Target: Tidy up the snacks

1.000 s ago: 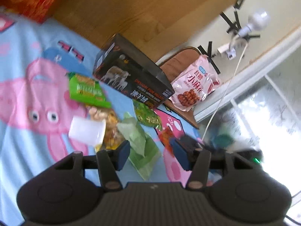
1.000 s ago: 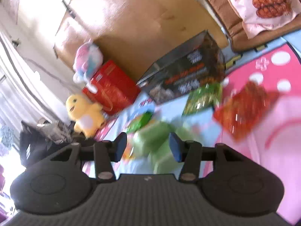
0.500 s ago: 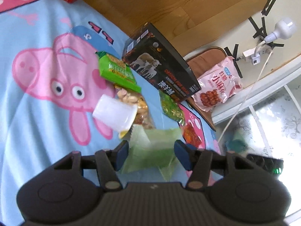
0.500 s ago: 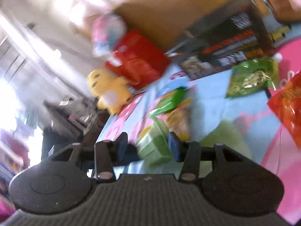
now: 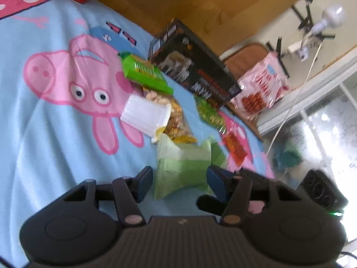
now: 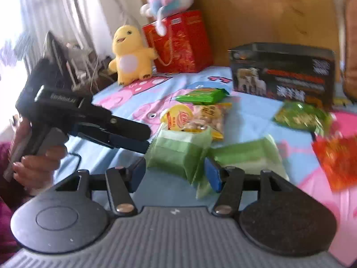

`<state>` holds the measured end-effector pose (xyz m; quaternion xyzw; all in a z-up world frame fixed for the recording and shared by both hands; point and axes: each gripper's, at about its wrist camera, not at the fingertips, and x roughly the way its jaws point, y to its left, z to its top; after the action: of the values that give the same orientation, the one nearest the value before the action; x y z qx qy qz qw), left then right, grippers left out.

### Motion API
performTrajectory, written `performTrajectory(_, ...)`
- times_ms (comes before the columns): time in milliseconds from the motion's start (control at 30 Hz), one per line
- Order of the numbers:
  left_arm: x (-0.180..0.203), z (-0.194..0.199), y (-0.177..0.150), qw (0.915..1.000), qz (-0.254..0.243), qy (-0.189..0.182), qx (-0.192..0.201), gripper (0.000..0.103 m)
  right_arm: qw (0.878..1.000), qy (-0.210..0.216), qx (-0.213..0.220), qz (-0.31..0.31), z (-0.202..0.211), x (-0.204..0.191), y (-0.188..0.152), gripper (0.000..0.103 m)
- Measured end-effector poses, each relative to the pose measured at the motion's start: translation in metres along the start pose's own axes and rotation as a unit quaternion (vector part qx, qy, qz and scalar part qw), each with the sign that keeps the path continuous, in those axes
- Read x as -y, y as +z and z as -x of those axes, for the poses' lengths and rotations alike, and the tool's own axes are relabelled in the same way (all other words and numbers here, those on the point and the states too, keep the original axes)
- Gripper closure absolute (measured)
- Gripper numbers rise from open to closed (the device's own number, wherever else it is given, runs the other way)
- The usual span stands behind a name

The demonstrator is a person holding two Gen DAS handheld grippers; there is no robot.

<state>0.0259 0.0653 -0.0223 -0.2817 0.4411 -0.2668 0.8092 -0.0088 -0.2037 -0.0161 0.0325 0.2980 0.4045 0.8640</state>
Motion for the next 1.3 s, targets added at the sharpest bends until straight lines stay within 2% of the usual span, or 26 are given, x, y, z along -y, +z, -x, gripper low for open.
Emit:
performTrajectory(33, 0.002, -0.002, -0.001, 1.0000, -0.005, 0.003, 0.003, 0.062, 1.000, -0.021, -0.009, 0.006, -0.005, -0.003, 0.000, 0.042)
performTrajectory(100, 0.003, -0.003, 0.001, 0.9999, -0.006, 0.011, -0.006, 0.072, 0.999, -0.025, -0.012, 0.030, -0.015, -0.007, 0.000, 0.042)
performTrajectory(167, 0.003, 0.001, 0.003, 0.9999, 0.003, 0.000, -0.014, 0.073, 0.999, -0.025, -0.018, 0.030, -0.015, -0.007, 0.001, 0.048)
performTrajectory(200, 0.005, 0.004, 0.004, 0.9999, 0.004, -0.009, -0.013, 0.073, 0.999, -0.031, -0.019, 0.028, -0.013, -0.007, 0.003, 0.055)
performTrajectory(267, 0.014, 0.012, 0.011, 0.9995, -0.006, -0.030, -0.001, 0.073, 0.999, -0.029, -0.018, 0.015, -0.006, -0.004, 0.005, 0.060)
performTrajectory(367, 0.035, 0.019, 0.027, 0.9981, -0.032, -0.050, 0.018, 0.073, 1.000, -0.024, 0.008, -0.014, 0.010, -0.001, 0.012, 0.064)
performTrajectory(467, 0.059, 0.016, 0.049, 0.9956, -0.064, -0.058, 0.036, 0.073, 0.998, -0.044, 0.053, -0.016, 0.025, -0.002, 0.025, 0.064)
performTrajectory(567, 0.079, 0.001, 0.076, 0.9927, -0.091, -0.064, 0.047, 0.073, 0.993, -0.061, 0.100, -0.022, 0.033, 0.004, 0.039, 0.064)
performTrajectory(733, 0.105, -0.036, 0.129, 0.9881, -0.125, -0.053, 0.073, 0.073, 0.983, -0.107, 0.148, -0.027, 0.029, 0.028, 0.074, 0.065)
performTrajectory(833, 0.106, -0.063, 0.159, 0.9885, -0.118, -0.040, 0.085, 0.071, 0.976, -0.141, 0.163, -0.029, 0.018, 0.049, 0.097, 0.065)
performTrajectory(867, 0.103, -0.069, 0.164, 0.9892, -0.113, -0.030, 0.089, 0.067, 0.974, -0.152, 0.167, -0.031, 0.013, 0.057, 0.104, 0.065)
performTrajectory(933, 0.095, -0.076, 0.171, 0.9911, -0.101, -0.008, 0.087, 0.067, 0.964, -0.189, 0.181, -0.042, 0.004, 0.072, 0.112, 0.063)
performTrajectory(967, 0.088, -0.071, 0.170, 0.9912, -0.097, -0.016, 0.088, 0.067, 0.960, -0.206, 0.184, -0.055, 0.004, 0.078, 0.114, 0.063)
performTrajectory(1000, 0.081, -0.063, 0.167, 0.9906, -0.096, -0.026, 0.094, 0.066, 0.958, -0.205, 0.186, -0.074, 0.007, 0.083, 0.113, 0.062)
performTrajectory(1067, 0.065, -0.043, 0.160, 0.9893, -0.092, -0.022, 0.111, 0.064, 0.960, -0.163, 0.199, -0.115, 0.018, 0.090, 0.102, 0.059)
performTrajectory(1100, 0.055, -0.032, 0.154, 0.9891, -0.084, -0.018, 0.119, 0.062, 0.961, -0.143, 0.199, -0.128, 0.022, 0.091, 0.096, 0.054)
performTrajectory(1233, 0.005, -0.002, 0.129, 0.9937, -0.020, -0.011, 0.110, 0.061, 0.973, -0.080, 0.142, -0.162, 0.013, 0.086, 0.073, 0.052)
performTrajectory(1300, -0.012, 0.001, 0.117, 0.9948, 0.002, 0.007, 0.101, 0.061, 0.975, -0.047, 0.106, -0.191, -0.001, 0.082, 0.068, 0.052)
